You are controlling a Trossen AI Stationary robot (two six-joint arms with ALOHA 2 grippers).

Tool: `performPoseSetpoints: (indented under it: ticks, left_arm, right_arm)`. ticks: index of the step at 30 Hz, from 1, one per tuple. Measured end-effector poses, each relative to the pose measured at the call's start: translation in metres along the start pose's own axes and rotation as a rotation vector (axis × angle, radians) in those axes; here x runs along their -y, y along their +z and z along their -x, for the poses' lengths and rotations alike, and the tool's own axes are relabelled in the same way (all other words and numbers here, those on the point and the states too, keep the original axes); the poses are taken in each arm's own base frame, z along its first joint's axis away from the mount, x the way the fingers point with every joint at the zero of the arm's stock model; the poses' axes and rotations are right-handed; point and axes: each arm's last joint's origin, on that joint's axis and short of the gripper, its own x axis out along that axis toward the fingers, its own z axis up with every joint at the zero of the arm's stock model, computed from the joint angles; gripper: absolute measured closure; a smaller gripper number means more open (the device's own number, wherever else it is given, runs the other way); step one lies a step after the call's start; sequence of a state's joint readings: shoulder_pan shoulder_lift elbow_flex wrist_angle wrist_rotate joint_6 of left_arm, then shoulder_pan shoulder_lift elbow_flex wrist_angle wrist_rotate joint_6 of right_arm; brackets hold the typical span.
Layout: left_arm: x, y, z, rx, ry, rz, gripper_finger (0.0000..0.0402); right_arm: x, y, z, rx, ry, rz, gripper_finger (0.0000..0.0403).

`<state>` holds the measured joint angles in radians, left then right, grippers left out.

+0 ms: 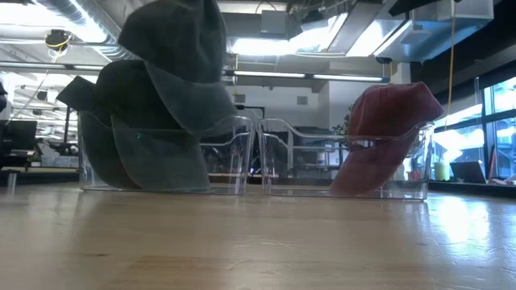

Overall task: Pick & Place hat
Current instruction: Put the black cap into the left transparent bin

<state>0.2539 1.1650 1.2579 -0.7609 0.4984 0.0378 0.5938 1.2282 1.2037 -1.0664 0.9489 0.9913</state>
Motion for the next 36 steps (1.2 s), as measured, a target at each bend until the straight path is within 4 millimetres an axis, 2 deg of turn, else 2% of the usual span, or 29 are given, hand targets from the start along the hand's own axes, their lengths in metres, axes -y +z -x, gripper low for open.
performPoseSetpoints:
  ticks: [6, 12, 22, 36]
  left_arm:
    - [-0.008, -0.002, -0.015, -0.055, -0.004, -0.045, 0.0375]
    - [-0.022, -0.008, -0.026, -0.140, 0.027, -0.010, 0.0375]
    - [-0.039, -0.011, -0.024, -0.167, 0.168, 0.023, 0.0350]
    - [-0.053, -0.015, -0.046, -0.245, 0.195, 0.039, 0.0345]
  right_arm:
    - [0.002, 0.002, -0.003, 0.001, -0.017, -0.014, 0.0175]
    - [0.002, 0.003, -0.004, 0.002, -0.016, -0.021, 0.0175]
    - [0.002, 0.003, -0.004, 0.002, -0.015, -0.021, 0.0175]
    - [0.001, 0.002, -0.004, -0.005, -0.011, -0.017, 0.0175]
